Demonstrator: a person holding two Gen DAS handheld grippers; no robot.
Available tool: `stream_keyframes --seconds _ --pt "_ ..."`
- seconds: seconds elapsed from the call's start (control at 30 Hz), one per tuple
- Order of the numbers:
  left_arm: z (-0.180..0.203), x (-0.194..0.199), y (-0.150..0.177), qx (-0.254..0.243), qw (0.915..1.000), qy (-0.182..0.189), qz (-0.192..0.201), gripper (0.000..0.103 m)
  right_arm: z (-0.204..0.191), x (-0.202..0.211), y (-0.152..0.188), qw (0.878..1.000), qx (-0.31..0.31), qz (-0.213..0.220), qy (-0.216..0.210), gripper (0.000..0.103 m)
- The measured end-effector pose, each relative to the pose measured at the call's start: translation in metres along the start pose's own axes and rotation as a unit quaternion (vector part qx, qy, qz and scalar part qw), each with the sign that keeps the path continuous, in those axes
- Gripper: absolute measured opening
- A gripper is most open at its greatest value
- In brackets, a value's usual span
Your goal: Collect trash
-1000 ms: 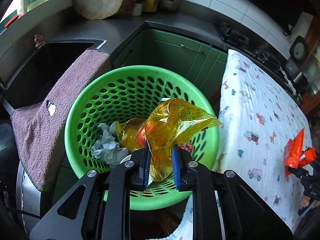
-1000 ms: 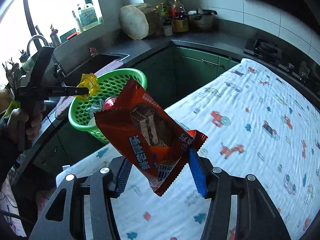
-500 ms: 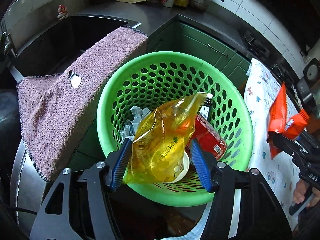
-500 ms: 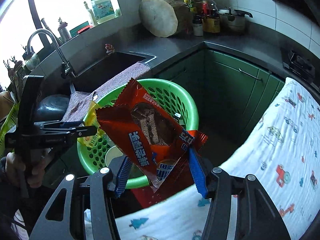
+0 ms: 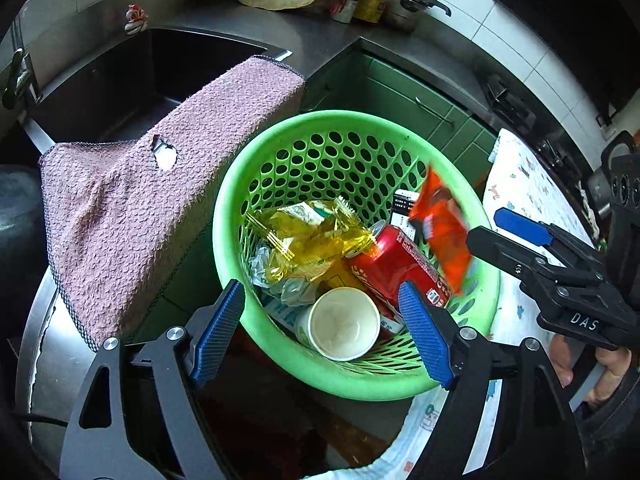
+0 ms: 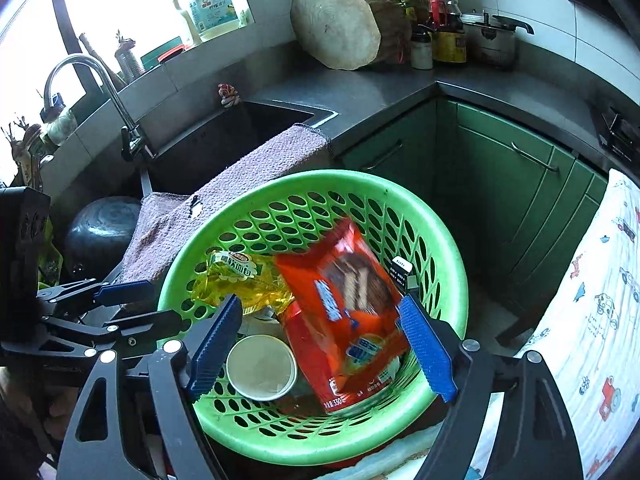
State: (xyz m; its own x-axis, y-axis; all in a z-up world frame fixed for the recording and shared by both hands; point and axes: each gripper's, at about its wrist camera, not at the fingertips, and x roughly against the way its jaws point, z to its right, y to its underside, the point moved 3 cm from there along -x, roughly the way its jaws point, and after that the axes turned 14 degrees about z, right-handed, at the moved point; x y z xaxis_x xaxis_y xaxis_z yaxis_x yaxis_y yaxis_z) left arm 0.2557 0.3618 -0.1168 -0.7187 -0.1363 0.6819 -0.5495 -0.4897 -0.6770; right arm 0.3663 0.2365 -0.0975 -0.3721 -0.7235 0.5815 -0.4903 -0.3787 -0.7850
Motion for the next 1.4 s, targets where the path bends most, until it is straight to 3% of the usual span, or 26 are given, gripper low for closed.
stream_keyframes --seconds 0.27,0.6,1.1,1.4 --pt "0.003 0.020 0.001 -0.004 0.9998 -0.005 0.016 0.081 -0.001 0.025 0.009 1.000 0.006 0.006 0.000 0.083" --pt "0.022 0.059 0.011 -0.024 0.9989 -0.012 0.037 0.088 -0.011 0.089 0.030 0.999 0.015 0.024 0.019 0.088" --pt "0.079 0.123 0.048 -0.074 0.9948 -0.015 0.068 0.094 -0.028 0.196 0.089 0.996 0.031 0.035 0.070 0.090" --pt "0.119 0.157 0.073 -0.116 0.9889 -0.015 0.091 0.098 -0.014 0.259 0.124 0.993 -0.007 0.050 0.109 0.091"
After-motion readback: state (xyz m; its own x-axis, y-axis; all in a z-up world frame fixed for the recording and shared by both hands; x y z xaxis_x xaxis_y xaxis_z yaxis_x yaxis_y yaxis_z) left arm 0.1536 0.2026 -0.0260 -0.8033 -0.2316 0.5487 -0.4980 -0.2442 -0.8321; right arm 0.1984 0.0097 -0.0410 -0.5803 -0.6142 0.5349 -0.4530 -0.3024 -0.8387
